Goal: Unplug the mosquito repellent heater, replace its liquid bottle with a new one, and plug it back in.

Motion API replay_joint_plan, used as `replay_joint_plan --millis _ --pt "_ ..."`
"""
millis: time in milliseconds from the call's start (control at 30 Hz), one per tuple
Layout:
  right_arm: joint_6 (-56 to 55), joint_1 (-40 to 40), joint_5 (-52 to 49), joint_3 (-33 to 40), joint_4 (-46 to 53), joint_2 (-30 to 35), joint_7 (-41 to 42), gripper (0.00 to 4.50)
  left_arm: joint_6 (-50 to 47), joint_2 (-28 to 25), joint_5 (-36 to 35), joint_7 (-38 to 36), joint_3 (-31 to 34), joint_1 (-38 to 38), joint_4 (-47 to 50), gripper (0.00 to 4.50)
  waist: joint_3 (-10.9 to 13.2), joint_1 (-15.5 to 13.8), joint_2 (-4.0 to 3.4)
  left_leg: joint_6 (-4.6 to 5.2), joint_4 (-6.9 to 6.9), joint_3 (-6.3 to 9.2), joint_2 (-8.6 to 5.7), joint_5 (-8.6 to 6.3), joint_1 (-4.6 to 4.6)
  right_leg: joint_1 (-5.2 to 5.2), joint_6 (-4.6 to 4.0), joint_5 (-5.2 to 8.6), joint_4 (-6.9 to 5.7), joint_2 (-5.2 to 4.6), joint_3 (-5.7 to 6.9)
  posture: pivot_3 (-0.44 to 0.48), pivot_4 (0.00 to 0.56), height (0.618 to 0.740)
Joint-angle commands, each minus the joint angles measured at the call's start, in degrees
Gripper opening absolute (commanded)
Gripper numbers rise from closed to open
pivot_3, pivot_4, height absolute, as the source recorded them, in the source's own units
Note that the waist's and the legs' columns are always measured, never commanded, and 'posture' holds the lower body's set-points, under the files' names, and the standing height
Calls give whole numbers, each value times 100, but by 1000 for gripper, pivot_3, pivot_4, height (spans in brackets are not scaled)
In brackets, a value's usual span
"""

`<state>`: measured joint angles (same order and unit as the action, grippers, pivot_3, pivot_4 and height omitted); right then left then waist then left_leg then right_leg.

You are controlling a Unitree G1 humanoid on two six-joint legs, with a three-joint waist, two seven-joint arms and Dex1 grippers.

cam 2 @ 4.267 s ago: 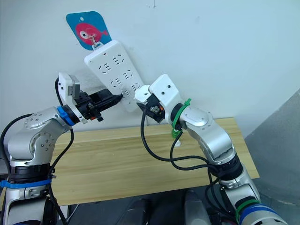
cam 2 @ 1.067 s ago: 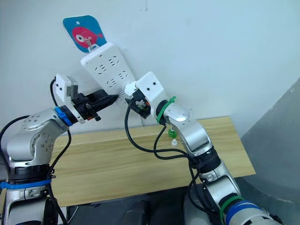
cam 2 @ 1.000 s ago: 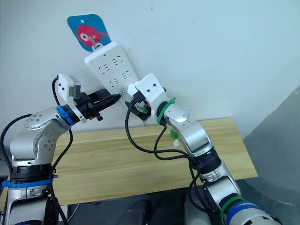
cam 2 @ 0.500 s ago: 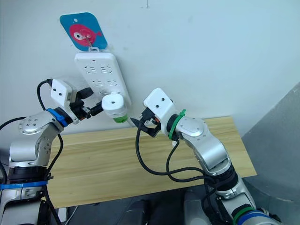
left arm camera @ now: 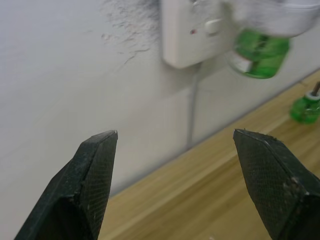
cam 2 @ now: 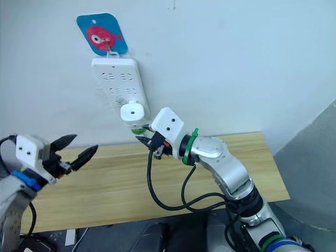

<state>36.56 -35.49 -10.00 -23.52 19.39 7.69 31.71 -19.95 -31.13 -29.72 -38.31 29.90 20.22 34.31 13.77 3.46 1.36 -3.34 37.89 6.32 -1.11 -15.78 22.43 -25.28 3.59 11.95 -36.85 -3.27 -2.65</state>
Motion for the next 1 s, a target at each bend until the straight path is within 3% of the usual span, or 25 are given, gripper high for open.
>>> replay_joint_plan --millis 33,300,1000 --pt "-350 -98 150 -36 -169 -209 -174 34 133 269 -69 212 -147 519 1015 3862 1 -39 0 0 0 6 4 0 0 -1 -1 0 -1 4 6 23 240 740" --pt "-578 -156 320 -106 -623 -375 -181 34 273 530 275 598 -759 615 1426 3862 3 -141 -4 0 1 18 4 2 -8 12 -14 12 -8 16 21 19 235 740" --pt "-692 -352 615 237 -1162 -712 -725 34 397 403 412 648 -964 275 1155 3862 3 -122 -4 0 1 17 5 2 -7 9 -15 11 -10 16 21 14 227 740"
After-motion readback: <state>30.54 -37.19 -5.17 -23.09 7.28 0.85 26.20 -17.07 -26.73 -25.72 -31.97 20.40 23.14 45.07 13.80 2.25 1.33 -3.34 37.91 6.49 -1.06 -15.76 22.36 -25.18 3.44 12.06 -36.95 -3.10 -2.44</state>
